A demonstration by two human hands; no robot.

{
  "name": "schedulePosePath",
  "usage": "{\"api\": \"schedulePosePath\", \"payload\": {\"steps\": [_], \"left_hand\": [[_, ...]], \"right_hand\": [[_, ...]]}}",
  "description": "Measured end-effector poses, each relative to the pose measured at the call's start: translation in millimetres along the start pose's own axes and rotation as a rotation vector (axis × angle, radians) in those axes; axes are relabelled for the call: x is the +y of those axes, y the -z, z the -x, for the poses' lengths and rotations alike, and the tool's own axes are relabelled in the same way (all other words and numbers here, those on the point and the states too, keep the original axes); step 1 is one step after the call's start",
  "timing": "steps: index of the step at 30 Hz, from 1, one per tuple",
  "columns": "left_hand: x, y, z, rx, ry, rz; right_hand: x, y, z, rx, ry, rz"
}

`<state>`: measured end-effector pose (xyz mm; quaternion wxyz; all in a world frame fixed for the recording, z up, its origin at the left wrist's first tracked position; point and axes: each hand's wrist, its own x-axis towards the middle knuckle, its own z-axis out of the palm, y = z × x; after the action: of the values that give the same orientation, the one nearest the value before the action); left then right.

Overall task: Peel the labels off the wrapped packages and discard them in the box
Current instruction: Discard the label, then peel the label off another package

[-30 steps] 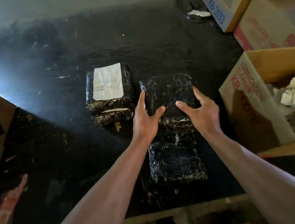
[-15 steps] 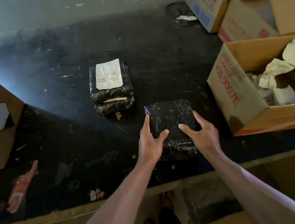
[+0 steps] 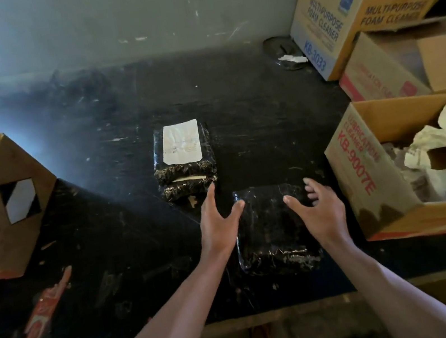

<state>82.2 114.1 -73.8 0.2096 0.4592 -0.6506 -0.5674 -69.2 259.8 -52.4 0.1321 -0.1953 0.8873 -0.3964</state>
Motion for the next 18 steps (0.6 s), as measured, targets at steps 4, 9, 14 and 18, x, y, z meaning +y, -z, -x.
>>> {"api": "schedulePosePath", "payload": {"steps": [4,9,14,18], "left_hand": [[34.5,36.8,-49.5,0.120,-0.030,-0.028],[61.3,82.5,-100.0,0.239,-0.054,-0.102],[57.2,109.7,-148.2,0.196,0.001,-0.184],[41.8,117.1,-181.1,0.084,-0.011,-0.220]], "right_hand": [[-51.0,-13.5,-44.9,-0.047,0.144,0.023],[-110.1,-54.4,-92.7,-0.127,0.260,-0.001],[-143.3,-100.5,-124.5,-0.191,0.318,0.026],[-159.0,-138.1,-154.7,-0.243,0.298,0.078]]}}
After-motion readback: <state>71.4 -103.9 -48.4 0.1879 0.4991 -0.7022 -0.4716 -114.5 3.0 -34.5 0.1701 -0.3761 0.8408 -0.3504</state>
